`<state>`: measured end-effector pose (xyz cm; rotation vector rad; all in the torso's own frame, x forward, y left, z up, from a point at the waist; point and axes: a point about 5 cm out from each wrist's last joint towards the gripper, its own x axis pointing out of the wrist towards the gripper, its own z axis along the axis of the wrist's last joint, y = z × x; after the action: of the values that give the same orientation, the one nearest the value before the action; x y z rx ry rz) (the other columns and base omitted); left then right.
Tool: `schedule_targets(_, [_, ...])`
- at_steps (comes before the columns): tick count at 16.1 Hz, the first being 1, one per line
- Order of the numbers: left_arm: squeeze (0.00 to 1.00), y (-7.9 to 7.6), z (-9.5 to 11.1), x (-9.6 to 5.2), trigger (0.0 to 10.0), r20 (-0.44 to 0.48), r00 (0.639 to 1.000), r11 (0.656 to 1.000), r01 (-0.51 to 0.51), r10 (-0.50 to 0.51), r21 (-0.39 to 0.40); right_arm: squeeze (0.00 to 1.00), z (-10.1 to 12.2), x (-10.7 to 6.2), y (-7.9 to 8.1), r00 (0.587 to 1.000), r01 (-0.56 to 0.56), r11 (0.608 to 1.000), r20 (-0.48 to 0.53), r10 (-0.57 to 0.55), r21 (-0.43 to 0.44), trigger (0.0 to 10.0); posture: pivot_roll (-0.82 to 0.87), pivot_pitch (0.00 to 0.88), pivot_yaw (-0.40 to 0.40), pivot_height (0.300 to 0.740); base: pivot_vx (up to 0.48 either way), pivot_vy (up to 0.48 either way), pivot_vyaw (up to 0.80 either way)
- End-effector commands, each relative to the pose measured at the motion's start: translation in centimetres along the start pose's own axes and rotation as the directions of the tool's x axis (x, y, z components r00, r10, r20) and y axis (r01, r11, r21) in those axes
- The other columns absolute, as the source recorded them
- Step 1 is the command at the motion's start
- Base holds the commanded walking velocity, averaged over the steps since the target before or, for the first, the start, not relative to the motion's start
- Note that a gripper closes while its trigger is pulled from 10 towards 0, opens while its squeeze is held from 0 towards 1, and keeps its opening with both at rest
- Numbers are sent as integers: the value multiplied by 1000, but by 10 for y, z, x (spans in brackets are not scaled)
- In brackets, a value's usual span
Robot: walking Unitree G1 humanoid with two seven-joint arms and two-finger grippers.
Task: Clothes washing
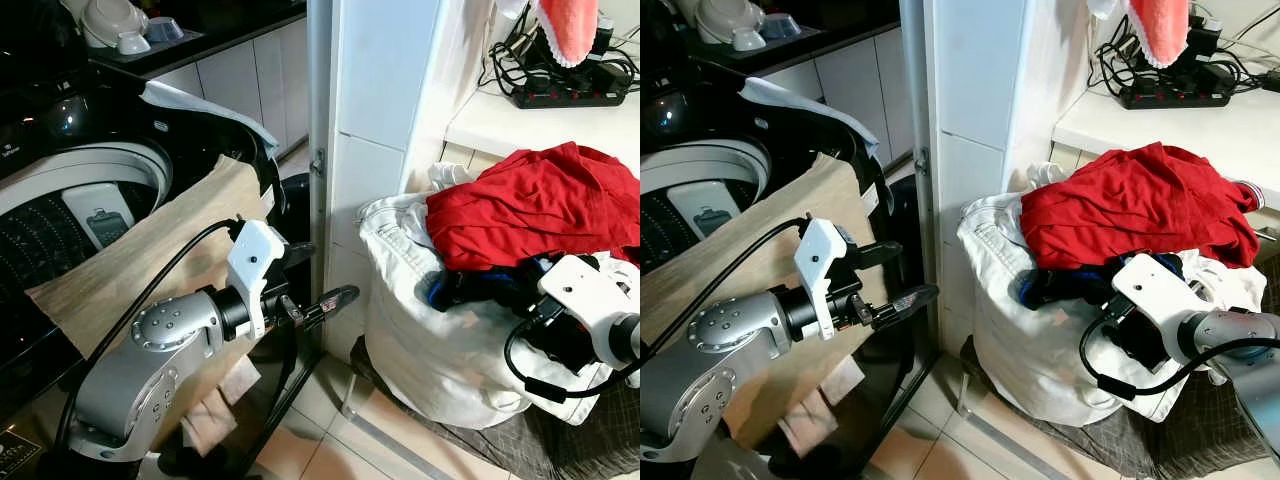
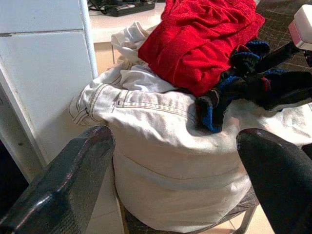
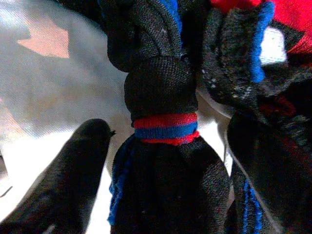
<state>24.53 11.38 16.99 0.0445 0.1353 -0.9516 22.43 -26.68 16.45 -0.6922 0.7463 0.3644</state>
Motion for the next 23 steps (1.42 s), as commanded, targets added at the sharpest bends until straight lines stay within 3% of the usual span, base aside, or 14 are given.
schedule_targets(1, [0, 4, 3, 0, 10000, 6, 1000, 1000, -17, 17, 14, 0, 2, 1, -2, 1000, 10, 1000, 5, -10, -15, 0, -85, 0, 31, 740, 0, 0, 0])
schedule_targets(19, [0, 8, 5, 0, 10000, 15, 998, 997, -65, 65, 28, 0, 7, 1, -5, 999, -14, 1000, 40, 14, -2, 0, -81, 0, 19, 740, 0, 0, 0])
schedule_targets(23, [0, 14, 8, 1, 10000, 23, 994, 994, -104, 103, 21, 0, 26, -15, -14, 991, 12, 1000, 131, -15, 24, 0, -83, 0, 31, 740, 0, 0, 0])
